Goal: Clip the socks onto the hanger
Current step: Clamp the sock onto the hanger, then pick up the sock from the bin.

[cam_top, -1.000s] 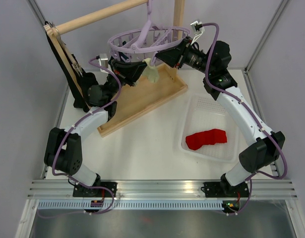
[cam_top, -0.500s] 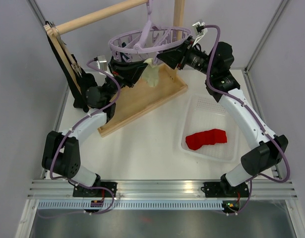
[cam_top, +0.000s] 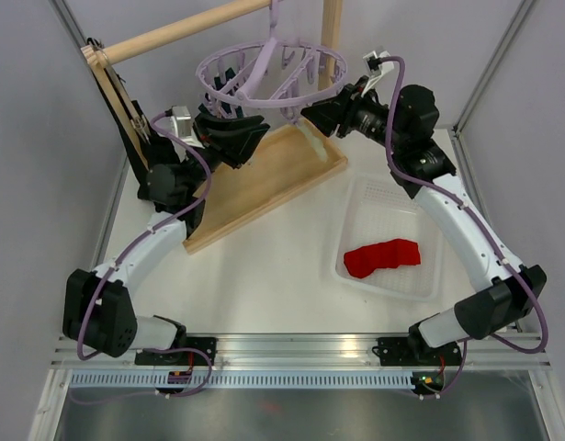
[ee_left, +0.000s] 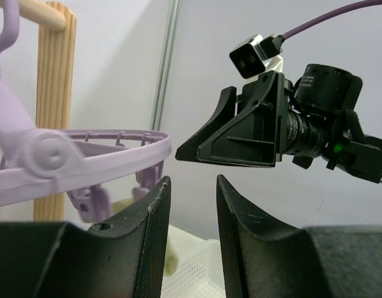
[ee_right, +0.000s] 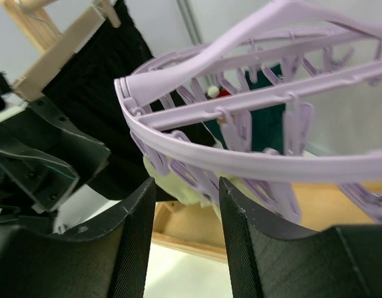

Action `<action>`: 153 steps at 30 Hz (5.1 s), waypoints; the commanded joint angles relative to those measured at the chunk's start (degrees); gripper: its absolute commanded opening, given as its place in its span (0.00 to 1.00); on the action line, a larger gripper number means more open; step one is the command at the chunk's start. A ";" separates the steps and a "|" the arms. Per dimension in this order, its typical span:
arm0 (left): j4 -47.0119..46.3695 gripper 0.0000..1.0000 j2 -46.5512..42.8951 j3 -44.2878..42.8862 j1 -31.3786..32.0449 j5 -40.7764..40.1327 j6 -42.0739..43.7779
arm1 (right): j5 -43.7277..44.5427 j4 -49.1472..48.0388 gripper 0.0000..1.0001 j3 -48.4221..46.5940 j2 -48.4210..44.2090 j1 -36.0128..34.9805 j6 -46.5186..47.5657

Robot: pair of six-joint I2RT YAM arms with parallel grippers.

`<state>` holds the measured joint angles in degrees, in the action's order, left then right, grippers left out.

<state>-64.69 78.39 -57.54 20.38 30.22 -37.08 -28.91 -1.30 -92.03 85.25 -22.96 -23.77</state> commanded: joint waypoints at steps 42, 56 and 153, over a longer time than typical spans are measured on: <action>52.55 0.39 -28.91 16.14 13.19 -12.29 10.10 | 71.79 46.12 0.90 40.87 -18.28 3.54 -30.98; 55.37 0.39 -29.52 16.05 13.19 -12.81 11.42 | 63.45 33.49 0.84 52.65 -12.13 10.39 -35.73; 39.99 0.40 -11.68 16.76 14.86 -2.00 8.52 | 57.73 9.48 0.55 58.01 -12.66 15.93 -25.45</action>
<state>-22.83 66.46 -40.49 34.87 26.24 -29.04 27.88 10.90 -34.04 72.97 -7.57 -48.03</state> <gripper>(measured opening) 0.393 0.547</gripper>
